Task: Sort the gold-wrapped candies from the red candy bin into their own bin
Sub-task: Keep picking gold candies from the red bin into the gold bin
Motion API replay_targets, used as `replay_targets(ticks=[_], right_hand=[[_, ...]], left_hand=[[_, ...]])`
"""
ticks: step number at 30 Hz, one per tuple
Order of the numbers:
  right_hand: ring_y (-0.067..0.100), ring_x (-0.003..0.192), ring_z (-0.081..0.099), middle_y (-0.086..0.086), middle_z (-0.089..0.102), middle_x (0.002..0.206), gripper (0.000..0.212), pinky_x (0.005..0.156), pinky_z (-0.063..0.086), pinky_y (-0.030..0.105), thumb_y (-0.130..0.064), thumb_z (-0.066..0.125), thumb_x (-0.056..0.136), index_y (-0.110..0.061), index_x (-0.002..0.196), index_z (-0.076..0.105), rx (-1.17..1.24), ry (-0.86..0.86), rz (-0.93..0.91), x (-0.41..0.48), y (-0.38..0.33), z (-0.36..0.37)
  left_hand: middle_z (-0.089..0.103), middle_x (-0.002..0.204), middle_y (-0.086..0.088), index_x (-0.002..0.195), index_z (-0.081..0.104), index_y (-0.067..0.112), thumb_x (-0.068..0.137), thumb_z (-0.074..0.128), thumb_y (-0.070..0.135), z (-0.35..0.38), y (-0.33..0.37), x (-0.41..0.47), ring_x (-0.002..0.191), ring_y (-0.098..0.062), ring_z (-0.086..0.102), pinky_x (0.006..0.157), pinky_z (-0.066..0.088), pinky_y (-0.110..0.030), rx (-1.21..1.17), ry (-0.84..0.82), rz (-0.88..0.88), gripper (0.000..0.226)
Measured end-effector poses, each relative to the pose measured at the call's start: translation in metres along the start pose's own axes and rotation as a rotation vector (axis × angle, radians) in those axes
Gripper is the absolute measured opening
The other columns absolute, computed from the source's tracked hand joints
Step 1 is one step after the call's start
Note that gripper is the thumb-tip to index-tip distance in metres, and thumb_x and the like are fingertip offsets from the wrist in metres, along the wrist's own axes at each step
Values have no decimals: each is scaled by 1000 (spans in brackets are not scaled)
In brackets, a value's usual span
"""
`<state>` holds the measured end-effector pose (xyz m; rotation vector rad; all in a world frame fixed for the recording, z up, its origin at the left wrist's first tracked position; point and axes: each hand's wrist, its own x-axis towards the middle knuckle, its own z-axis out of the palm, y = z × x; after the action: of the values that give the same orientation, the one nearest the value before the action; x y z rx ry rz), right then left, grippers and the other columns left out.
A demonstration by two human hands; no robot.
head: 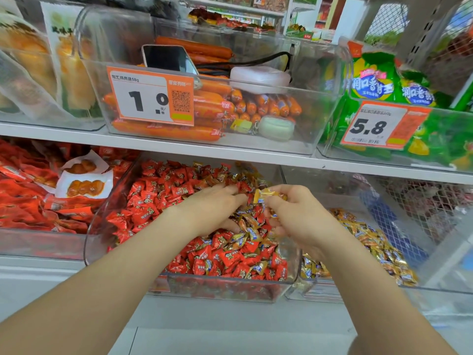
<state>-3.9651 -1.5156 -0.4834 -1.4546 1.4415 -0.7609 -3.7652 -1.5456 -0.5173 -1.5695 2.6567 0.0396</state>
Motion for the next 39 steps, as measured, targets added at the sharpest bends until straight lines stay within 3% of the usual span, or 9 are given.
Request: replay_targets(ticks=[3,9,14,18,24,27,33,36,39], right_hand=[[19,53,34,-1,39,57,30,52,32,28,-29,49,97,-20,69,49,-188,88,-129,-12,-9,6],[13,43,28,-5,33,41,41,43,28,25,-31,52,88,-14,54,36,-366,211,-283,-25,-19,13],[18,49,25,0,26,44,49,51,29,36,-31,53,94,-10,54,33,-435,330,-348,-10,-12,10],[24,50,52,10,51,46,66,59,51,38,-55,57,101,-1,62,53,-559,320,-369,-2,-7,11],[6,35,59,4,70,54,24,46,54,27,-35,64,103,-14,101,75,-515,128,-331,-4,-9,11],[7,44,63,4,73,64,26,52,57,28,-24,56,105,-21,127,70,-610,79,-366,1,-8,13],[25,47,58,9,61,52,41,61,59,41,-33,53,106,-14,73,65,-717,71,-459,10,-2,18],[22,50,54,-2,50,54,44,61,55,41,-20,52,107,-21,63,50,-853,-10,-514,16,3,17],[24,65,62,0,58,66,45,60,50,38,-48,54,106,-19,72,60,-937,-43,-495,15,6,18]], left_hand=[[49,129,-1,148,43,29,98,63,55,4,-2,-2,117,-26,54,84,40,-36,-27,6,29,59],[53,115,-1,130,56,21,98,62,55,6,-4,-4,111,-26,56,89,47,-41,-6,28,4,47],[64,119,1,129,62,23,102,64,41,3,-8,-10,112,-21,59,92,49,-37,-111,-5,-9,33],[71,108,2,123,66,25,106,58,36,0,-11,-21,99,-19,64,88,52,-38,-212,83,0,21],[59,74,3,106,58,23,109,52,33,2,-20,-44,61,-13,53,58,45,-35,-575,342,-25,12],[53,71,5,102,53,23,110,49,30,-2,-21,-49,60,-10,48,56,38,-24,-581,386,-48,12],[52,70,5,85,42,25,109,35,34,-7,-24,-64,65,-16,51,61,44,-42,-345,418,-68,27],[47,55,4,74,44,22,99,34,34,-12,-21,-65,52,-21,48,51,41,-39,-182,486,-133,30],[45,51,4,67,43,22,99,36,37,-13,-22,-65,48,-24,46,50,38,-35,-83,477,-168,36]])
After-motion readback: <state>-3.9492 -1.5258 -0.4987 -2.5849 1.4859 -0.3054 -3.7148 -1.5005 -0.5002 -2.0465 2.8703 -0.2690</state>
